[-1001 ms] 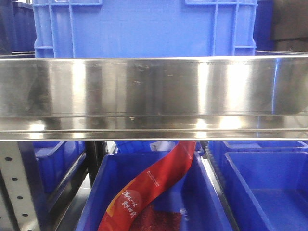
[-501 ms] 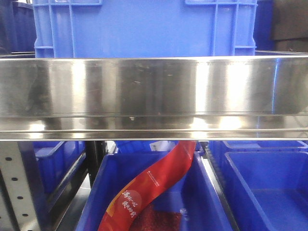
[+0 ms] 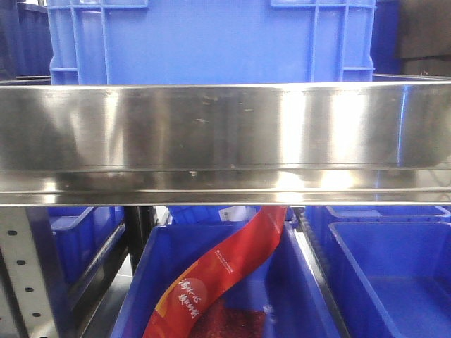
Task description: Grab PVC pipe and place in blue bin
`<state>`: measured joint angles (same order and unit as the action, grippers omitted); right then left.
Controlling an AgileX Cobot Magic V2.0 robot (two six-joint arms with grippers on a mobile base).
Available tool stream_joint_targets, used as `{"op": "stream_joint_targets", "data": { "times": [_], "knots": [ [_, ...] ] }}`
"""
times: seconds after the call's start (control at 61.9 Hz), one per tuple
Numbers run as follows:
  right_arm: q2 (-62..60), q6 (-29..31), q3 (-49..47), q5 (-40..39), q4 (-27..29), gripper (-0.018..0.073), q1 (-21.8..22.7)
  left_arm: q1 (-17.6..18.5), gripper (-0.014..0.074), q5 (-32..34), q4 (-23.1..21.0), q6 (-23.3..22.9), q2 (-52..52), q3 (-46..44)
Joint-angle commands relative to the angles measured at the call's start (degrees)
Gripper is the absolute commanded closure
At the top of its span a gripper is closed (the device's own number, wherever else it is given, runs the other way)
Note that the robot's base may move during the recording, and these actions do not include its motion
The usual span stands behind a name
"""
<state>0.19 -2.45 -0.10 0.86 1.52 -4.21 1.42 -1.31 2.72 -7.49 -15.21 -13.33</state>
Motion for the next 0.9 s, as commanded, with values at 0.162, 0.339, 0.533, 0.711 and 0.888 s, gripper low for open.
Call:
{"op": "stream_joint_targets", "data": {
  "times": [0.162,0.339,0.533,0.711,0.888],
  "knots": [
    [-0.2,0.1,0.1,-1.4,0.3,0.0727,0.2,-1.7,0.0707,2.9,0.4,0.0,7.8,12.4],
    [-0.2,0.1,0.1,-1.4,0.3,0.0727,0.2,-1.7,0.0707,-0.9,0.7,2.1,15.2,13.3],
    [-0.2,0.1,0.1,-1.6,0.3,0.0727,0.2,-1.7,0.0707,0.6,0.5,4.5,15.2,13.3],
    [-0.2,0.1,0.1,-1.6,0.3,0.0727,0.2,-1.7,0.0707,0.6,0.2,4.5,15.2,13.3],
    [-0.2,0.1,0.1,-1.6,0.3,0.0727,0.2,-1.7,0.0707,0.6,0.2,4.5,15.2,13.3]
  ]
}}
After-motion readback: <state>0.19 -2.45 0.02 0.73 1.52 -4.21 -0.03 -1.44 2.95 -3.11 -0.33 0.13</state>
